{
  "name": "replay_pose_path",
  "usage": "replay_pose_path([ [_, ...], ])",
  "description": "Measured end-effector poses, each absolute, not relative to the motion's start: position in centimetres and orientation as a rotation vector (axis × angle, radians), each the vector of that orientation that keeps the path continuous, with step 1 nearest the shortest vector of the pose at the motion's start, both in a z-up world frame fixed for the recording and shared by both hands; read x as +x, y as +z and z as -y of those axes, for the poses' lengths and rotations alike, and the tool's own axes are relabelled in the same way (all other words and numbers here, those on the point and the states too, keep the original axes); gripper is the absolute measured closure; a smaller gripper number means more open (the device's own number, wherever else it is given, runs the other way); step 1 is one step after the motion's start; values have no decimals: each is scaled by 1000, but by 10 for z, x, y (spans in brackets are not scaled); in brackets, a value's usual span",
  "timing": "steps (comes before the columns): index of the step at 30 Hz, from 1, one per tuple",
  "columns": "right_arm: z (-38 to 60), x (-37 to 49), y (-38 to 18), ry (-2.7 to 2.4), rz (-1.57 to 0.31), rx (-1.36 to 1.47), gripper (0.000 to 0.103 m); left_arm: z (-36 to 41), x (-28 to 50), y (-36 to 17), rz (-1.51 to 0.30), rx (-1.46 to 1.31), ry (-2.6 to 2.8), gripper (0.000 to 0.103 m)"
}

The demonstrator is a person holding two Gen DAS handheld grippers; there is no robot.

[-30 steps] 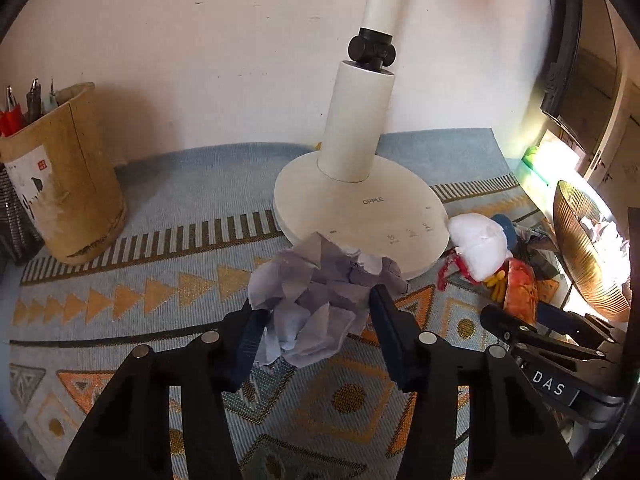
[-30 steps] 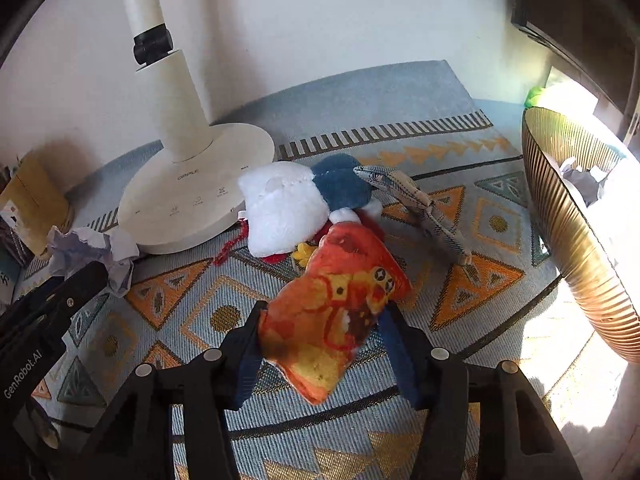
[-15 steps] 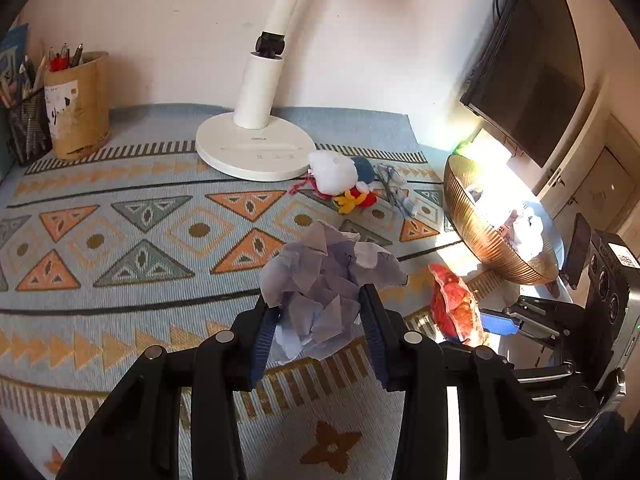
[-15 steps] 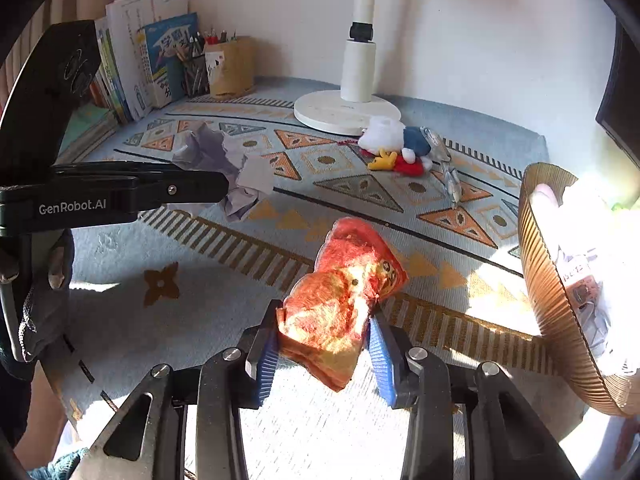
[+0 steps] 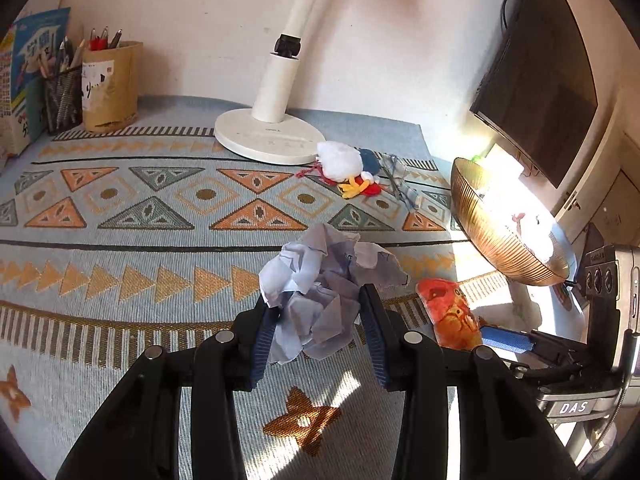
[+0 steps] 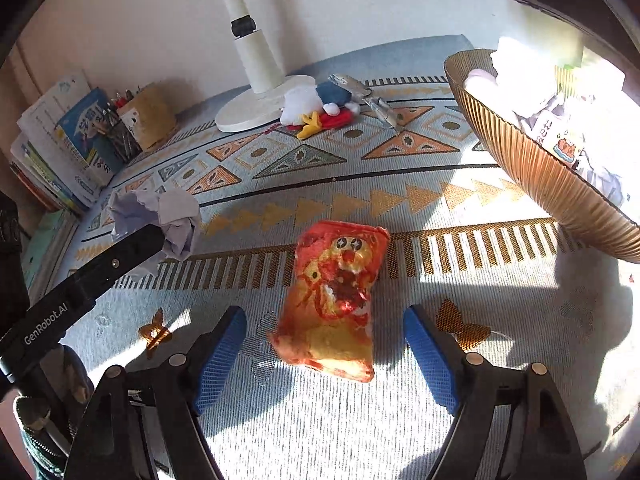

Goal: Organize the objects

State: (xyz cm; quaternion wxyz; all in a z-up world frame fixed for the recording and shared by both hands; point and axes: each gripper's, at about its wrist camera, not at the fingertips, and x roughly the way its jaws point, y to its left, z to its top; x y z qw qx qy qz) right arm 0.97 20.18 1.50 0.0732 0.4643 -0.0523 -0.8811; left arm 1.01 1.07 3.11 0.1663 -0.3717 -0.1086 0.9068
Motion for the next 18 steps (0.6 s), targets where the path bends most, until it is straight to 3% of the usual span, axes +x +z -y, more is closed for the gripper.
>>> replay_pose_path([
  [1, -196, 7, 15, -2686, 78, 1404, 48, -9, 9, 31, 321, -1059, 2583, 65],
  [2, -192, 5, 15, -2698, 12, 1401, 50, -8, 9, 31, 330, -1059, 2583, 65],
  [4, -183, 1, 17, -2695, -98, 1369, 65, -8, 9, 31, 337, -1059, 2582, 65],
  [8, -170, 10, 33, -2701, -429, 1160, 66, -13, 13, 33, 290, -1036, 2571, 65],
  [18, -204, -8, 14, -2545, -29, 1250, 66, -20, 11, 29, 226, -1064, 2634, 63],
])
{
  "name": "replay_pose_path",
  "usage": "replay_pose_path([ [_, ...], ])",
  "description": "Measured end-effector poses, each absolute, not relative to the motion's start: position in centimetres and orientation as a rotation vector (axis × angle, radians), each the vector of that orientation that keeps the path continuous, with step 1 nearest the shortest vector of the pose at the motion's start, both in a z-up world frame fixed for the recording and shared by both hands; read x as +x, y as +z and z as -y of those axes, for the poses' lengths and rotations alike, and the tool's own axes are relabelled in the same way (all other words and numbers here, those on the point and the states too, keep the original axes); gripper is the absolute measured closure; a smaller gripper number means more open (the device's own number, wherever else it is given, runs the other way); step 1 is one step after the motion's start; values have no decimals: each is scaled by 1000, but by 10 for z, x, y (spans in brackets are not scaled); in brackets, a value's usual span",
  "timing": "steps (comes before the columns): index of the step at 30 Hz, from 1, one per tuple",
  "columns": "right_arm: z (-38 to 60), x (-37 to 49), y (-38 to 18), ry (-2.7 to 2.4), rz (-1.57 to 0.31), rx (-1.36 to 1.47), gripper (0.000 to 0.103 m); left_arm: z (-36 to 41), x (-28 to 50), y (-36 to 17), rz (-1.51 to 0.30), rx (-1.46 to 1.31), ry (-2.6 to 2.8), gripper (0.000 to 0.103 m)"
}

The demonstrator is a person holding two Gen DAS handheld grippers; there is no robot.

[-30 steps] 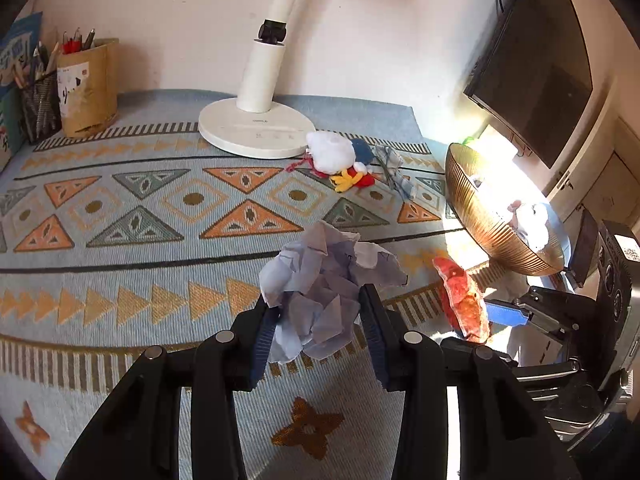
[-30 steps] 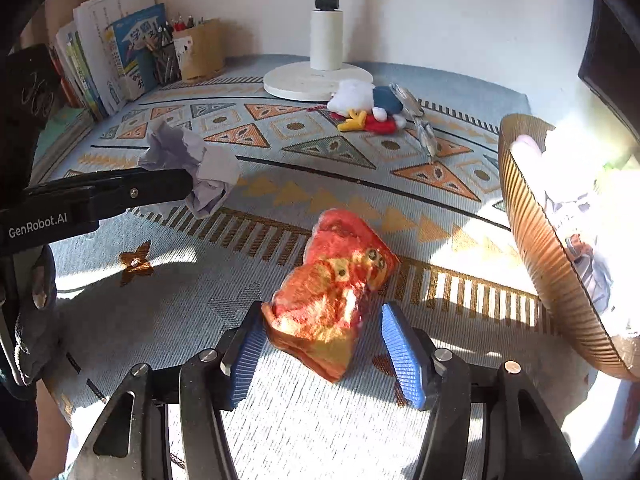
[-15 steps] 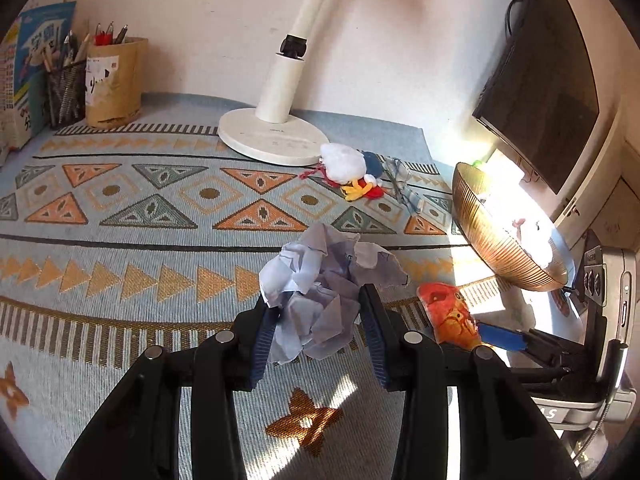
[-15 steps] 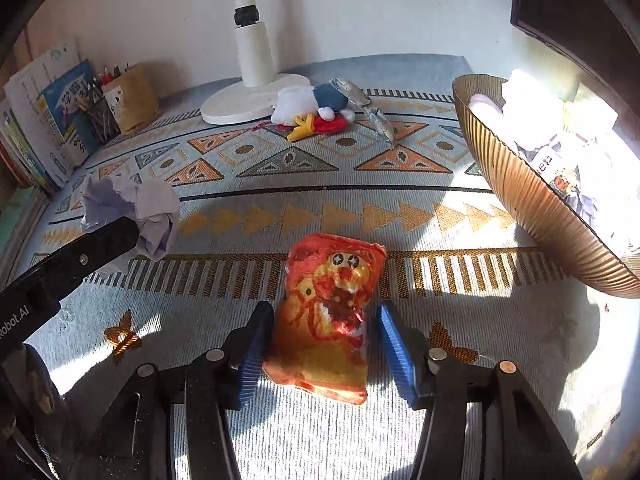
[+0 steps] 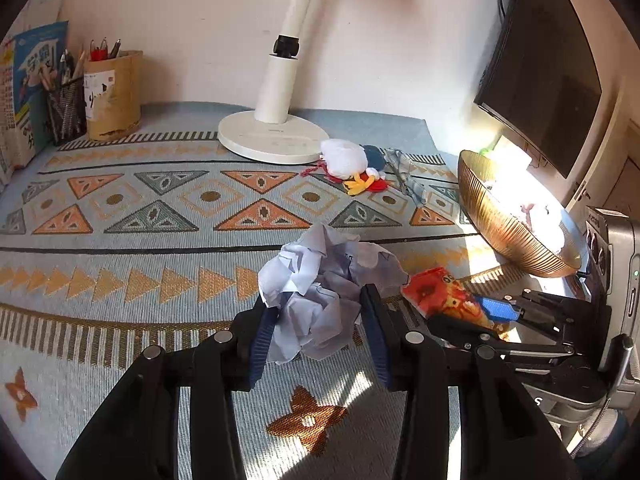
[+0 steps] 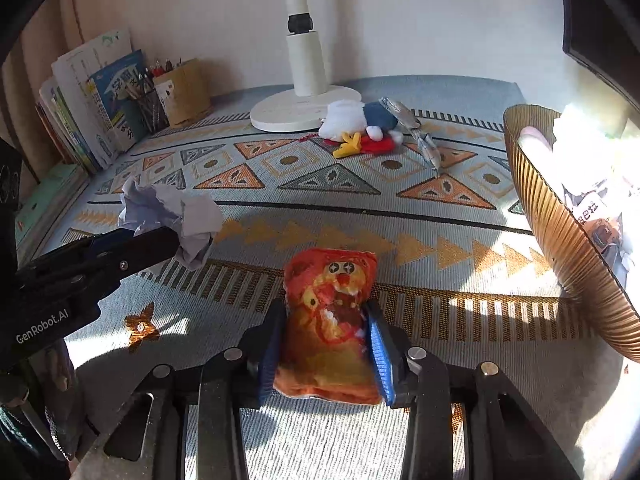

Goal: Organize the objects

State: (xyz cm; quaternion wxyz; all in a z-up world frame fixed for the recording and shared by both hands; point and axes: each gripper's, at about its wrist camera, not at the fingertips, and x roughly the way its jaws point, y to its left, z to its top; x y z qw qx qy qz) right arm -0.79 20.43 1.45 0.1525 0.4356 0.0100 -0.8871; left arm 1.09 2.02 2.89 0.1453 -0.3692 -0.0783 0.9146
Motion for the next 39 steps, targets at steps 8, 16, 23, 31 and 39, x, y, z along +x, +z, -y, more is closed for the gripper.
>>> replay_pose_path([
  [8, -200, -4, 15, -2550, -60, 1243, 66, -24, 12, 29, 176, -1054, 2651, 63],
  [16, -201, -5, 15, -2546, -53, 1241, 65, -25, 11, 28, 170, -1073, 2652, 63],
  [23, -201, -4, 15, -2545, -51, 1242, 65, -25, 11, 27, 169, -1075, 2650, 63],
  [31, -199, -4, 15, -2541, -64, 1249, 64, -27, 11, 28, 154, -1077, 2643, 63],
  [39, -199, -4, 15, -2541, -66, 1251, 64, -27, 11, 28, 154, -1077, 2643, 63],
])
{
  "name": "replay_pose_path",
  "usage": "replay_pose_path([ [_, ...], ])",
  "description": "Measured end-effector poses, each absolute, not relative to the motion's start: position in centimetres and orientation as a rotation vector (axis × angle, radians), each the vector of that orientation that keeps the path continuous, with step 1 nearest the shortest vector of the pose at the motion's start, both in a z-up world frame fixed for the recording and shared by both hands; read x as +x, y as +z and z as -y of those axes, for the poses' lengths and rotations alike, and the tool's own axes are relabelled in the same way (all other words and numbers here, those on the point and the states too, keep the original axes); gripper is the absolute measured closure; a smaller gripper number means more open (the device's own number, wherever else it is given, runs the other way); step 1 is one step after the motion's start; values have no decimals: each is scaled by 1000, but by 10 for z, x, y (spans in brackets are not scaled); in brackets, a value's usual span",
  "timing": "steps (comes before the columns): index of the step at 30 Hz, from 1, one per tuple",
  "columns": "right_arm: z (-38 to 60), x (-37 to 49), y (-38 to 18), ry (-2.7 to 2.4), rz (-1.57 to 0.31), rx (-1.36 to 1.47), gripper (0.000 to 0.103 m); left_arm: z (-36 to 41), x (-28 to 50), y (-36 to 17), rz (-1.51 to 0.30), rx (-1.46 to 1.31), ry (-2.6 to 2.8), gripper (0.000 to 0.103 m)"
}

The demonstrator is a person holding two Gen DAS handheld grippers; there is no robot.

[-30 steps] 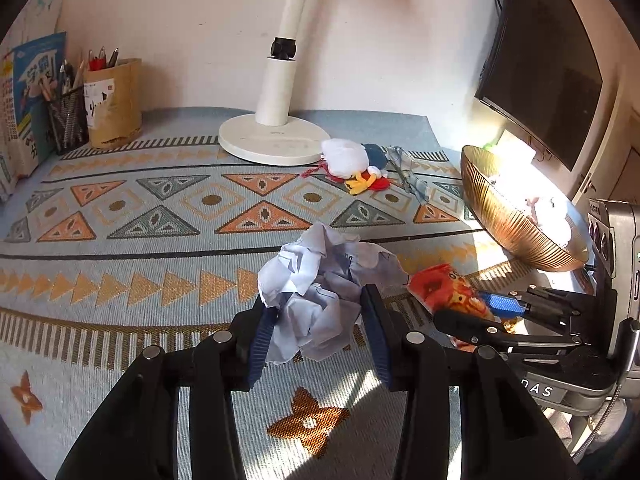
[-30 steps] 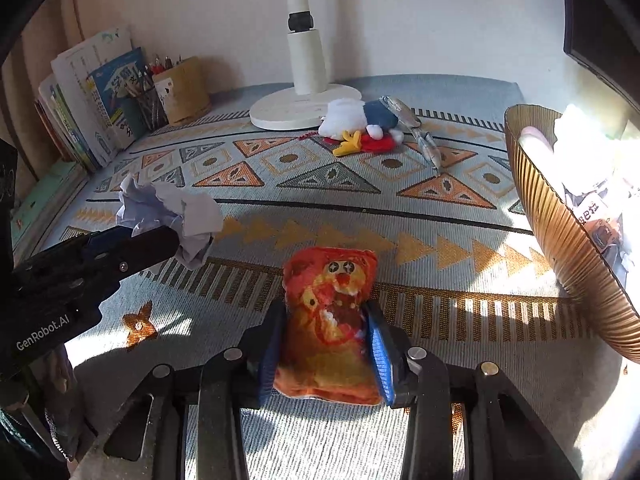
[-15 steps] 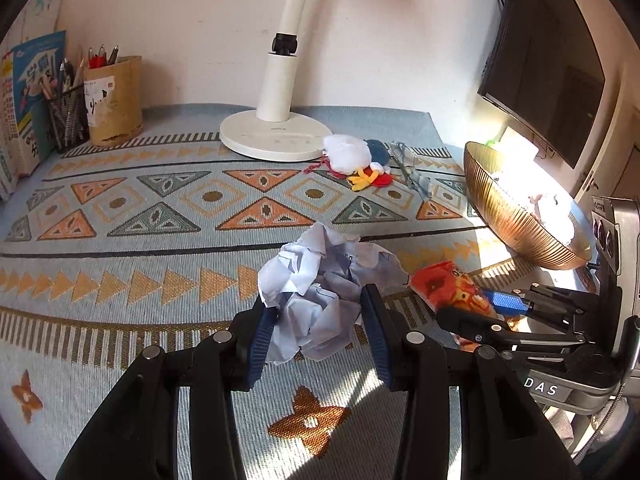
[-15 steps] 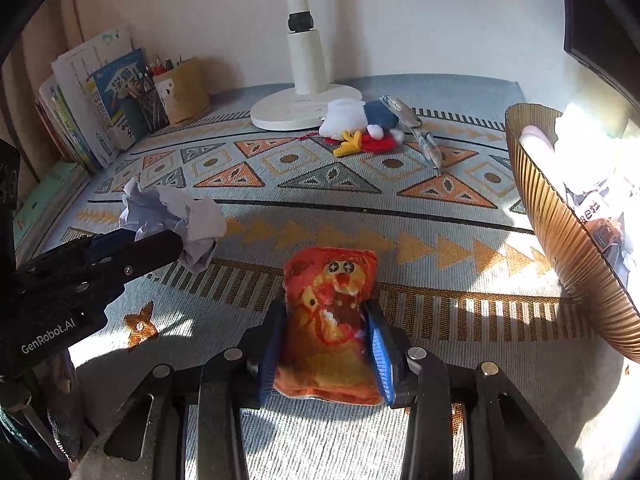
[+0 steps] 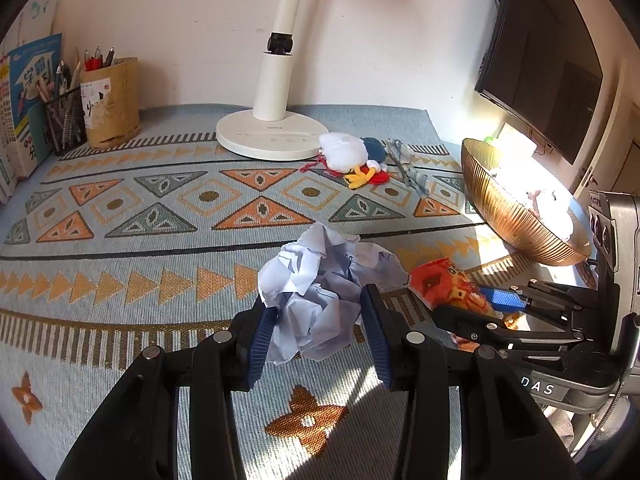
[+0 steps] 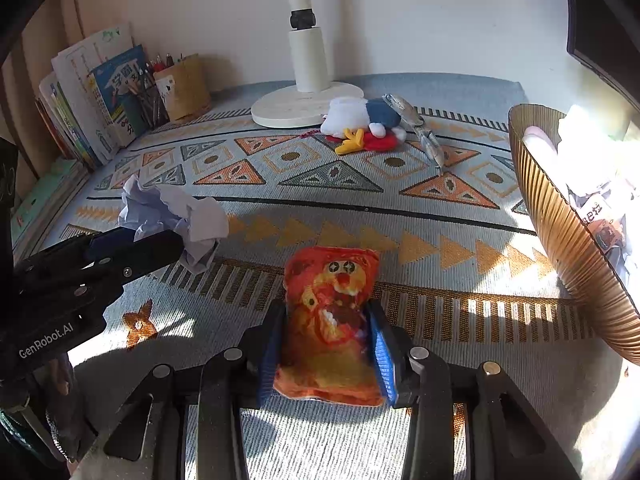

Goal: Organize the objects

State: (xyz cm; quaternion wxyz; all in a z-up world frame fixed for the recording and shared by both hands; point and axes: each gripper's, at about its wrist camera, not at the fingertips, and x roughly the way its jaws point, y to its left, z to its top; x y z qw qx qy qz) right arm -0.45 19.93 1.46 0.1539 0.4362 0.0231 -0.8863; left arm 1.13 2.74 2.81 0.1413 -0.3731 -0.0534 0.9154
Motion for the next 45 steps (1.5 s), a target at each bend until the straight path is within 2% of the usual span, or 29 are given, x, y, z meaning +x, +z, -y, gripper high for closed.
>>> replay_pose_path([
  [23, -200, -4, 16, -2545, -63, 1247, 64, -29, 12, 27, 158, -1079, 2644, 63],
  [29, -207, 11, 31, -2656, -58, 1130, 68, -32, 16, 29, 134, -1050, 2676, 63],
  [31, -221, 18, 38, -2664, 45, 1110, 73, -35, 17, 32, 129, -1041, 2665, 63],
  [34, -258, 33, 58, -2652, 263, 1033, 75, -41, 17, 48, 195, -1000, 2628, 63],
  [40, -351, 52, 143, -2888, 468, 731, 75, -98, 2, 117, 155, -779, 2501, 63],
  [45, -381, 38, 153, -2816, 504, 821, 73, -165, -40, 158, 98, -686, 2393, 63],
])
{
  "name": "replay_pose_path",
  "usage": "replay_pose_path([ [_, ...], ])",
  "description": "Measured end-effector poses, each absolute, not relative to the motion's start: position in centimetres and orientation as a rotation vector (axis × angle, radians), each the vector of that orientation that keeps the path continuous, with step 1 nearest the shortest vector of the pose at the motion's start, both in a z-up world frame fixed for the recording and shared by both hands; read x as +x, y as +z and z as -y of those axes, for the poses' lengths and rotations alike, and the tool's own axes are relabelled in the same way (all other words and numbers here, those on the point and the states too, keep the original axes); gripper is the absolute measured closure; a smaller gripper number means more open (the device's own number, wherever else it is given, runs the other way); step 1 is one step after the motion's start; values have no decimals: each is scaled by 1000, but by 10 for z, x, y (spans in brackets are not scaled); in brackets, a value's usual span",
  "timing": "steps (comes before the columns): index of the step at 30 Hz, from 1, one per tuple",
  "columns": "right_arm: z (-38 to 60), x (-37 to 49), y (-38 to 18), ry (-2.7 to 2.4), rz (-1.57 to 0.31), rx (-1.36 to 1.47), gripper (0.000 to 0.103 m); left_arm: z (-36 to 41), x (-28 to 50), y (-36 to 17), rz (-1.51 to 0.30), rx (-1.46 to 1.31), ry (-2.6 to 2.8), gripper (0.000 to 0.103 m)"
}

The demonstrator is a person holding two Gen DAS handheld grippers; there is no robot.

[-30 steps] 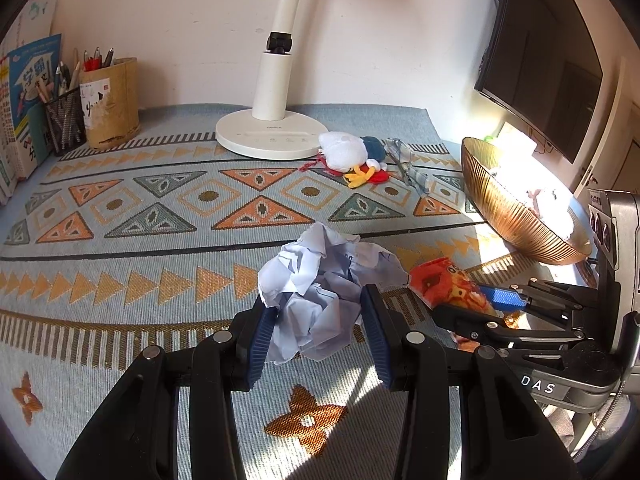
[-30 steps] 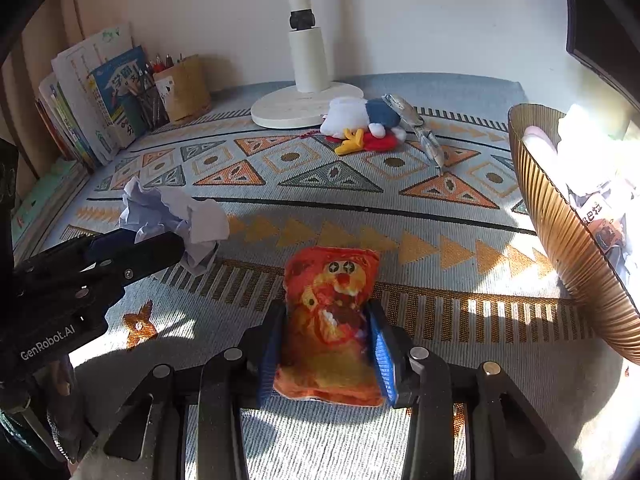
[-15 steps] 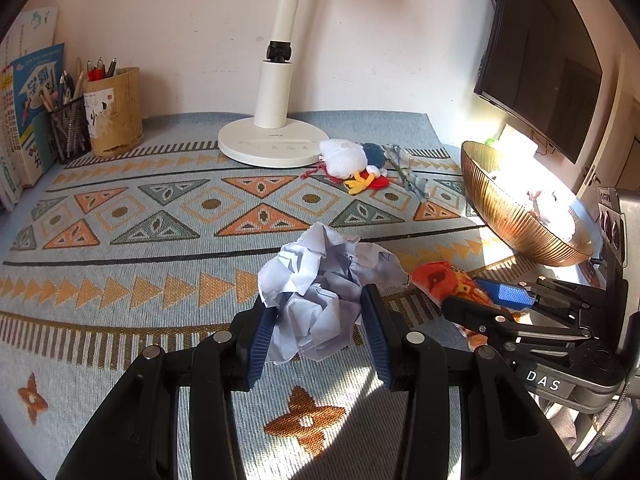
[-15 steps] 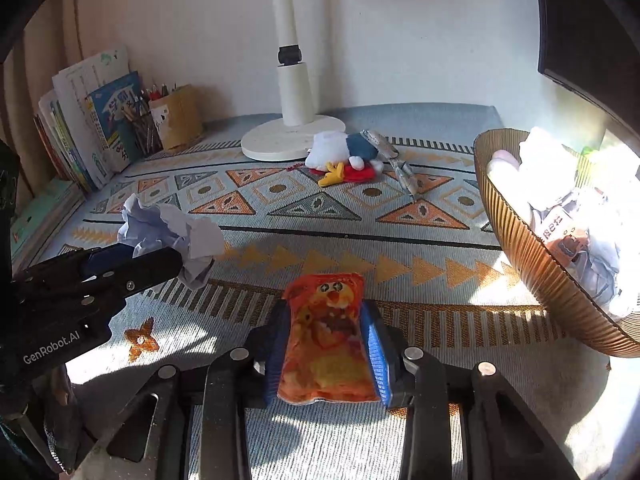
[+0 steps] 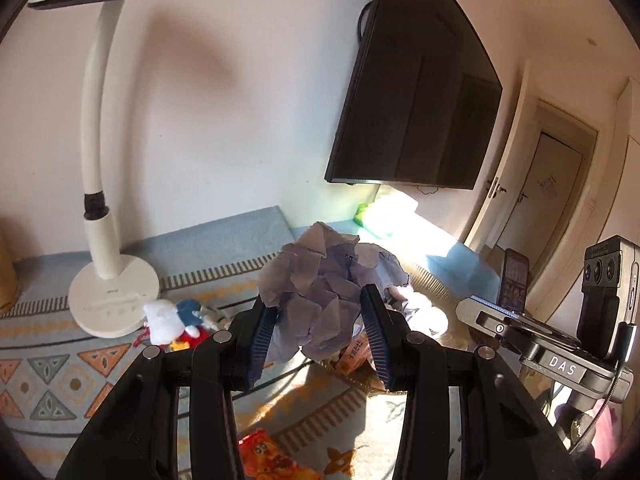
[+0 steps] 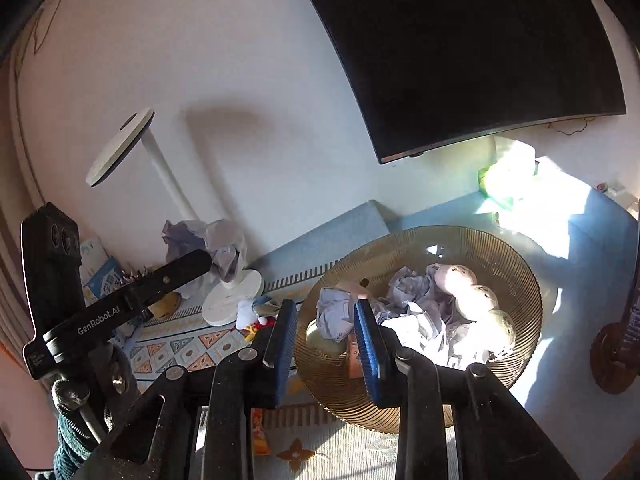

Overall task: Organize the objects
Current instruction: 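Carry the paper ball and snack bag over the gold bowl and open both grippers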

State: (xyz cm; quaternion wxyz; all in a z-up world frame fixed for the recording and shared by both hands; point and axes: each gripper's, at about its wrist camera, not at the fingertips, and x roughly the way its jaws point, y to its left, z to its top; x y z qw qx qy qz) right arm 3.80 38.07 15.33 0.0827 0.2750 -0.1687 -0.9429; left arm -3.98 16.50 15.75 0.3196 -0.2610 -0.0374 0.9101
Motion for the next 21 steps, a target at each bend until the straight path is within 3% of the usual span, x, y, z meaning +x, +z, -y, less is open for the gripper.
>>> replay_pose_path([
  [2, -360, 34, 135, -2701, 489, 923, 58, -176, -52, 162, 103, -689, 2373, 63],
  [3, -344, 35, 121, -2648, 480, 976, 33, -177, -54, 161, 112, -684, 2370, 63],
  [4, -327, 35, 106, -2585, 468, 1023, 17, -176, -55, 159, 114, -683, 2373, 63],
  [5, -306, 34, 91, -2512, 443, 1058, 17, -173, -55, 156, 108, -689, 2380, 63],
  [9, -239, 16, 49, -2502, 202, 1231, 38, -159, -49, 141, 61, -732, 2445, 63],
  [12, -218, -5, 21, -2507, 66, 1372, 39, -143, -41, 136, 31, -769, 2485, 63],
  [14, -206, -4, 20, -2558, -47, 1321, 49, -130, -38, 135, 29, -784, 2511, 63],
  [15, -205, -5, 16, -2540, -83, 1319, 62, -123, -37, 135, 41, -790, 2518, 63],
  [17, -198, -1, 16, -2564, -176, 1289, 68, -113, -37, 135, 77, -803, 2522, 63],
  [18, -201, 1, 17, -2556, -172, 1269, 72, -109, -39, 135, 93, -810, 2523, 63],
  [21, -239, 15, 46, -2511, 70, 1219, 73, -110, -42, 137, 117, -794, 2494, 63],
])
